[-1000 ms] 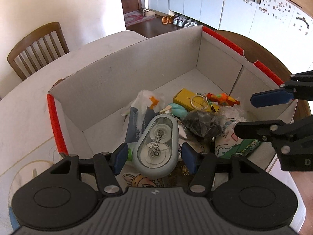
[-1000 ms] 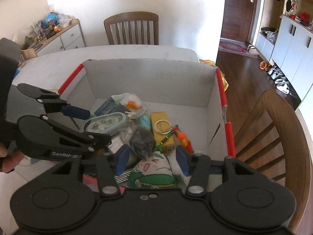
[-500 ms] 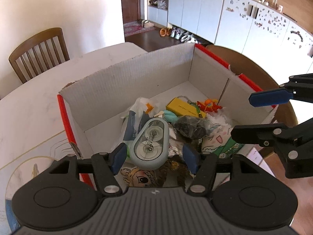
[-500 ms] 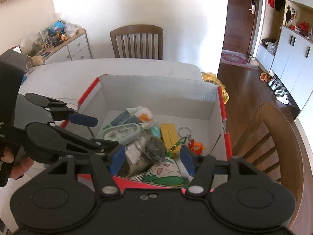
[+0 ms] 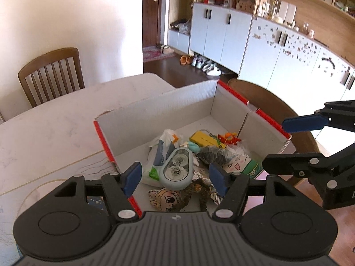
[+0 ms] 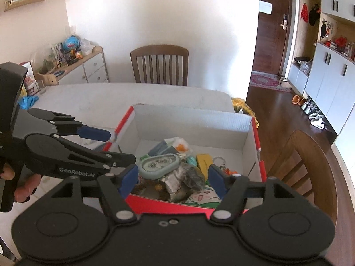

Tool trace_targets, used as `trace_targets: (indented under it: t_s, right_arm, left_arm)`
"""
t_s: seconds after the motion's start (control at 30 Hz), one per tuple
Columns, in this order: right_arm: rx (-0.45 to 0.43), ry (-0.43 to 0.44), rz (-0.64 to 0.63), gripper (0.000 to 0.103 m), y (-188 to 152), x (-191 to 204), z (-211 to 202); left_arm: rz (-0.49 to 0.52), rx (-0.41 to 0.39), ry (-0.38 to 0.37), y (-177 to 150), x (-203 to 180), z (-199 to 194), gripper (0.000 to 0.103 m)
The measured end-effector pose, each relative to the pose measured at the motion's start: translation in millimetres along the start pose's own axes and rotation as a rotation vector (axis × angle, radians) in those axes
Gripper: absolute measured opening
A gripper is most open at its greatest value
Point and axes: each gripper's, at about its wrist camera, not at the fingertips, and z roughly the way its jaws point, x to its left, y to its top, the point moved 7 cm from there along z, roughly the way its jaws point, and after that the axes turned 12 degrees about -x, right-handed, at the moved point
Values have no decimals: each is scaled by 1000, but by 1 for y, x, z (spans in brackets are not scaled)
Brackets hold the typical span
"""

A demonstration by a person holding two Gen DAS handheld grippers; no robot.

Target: Organize objects

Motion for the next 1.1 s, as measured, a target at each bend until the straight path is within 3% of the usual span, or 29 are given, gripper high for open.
trace_targets:
  t_s: [0.3,0.67,0.8,1.1]
  right_arm:
    - [-53,-48,23,82,8,17,-20]
    - [-125,-111,35,100,16,37,-43]
    - [-144,-124,42,102,16,45,-50]
    - [-159,-170,54,102,6,57,-59]
  left_arm:
    - [-33,-80,-22,7,16,-39,72]
    - [-64,-138,-33,8,29,-74,88]
    - [-74,-140,-52,5,31,-83,103]
    - [-68,-144,-46,-6,34,-98,103]
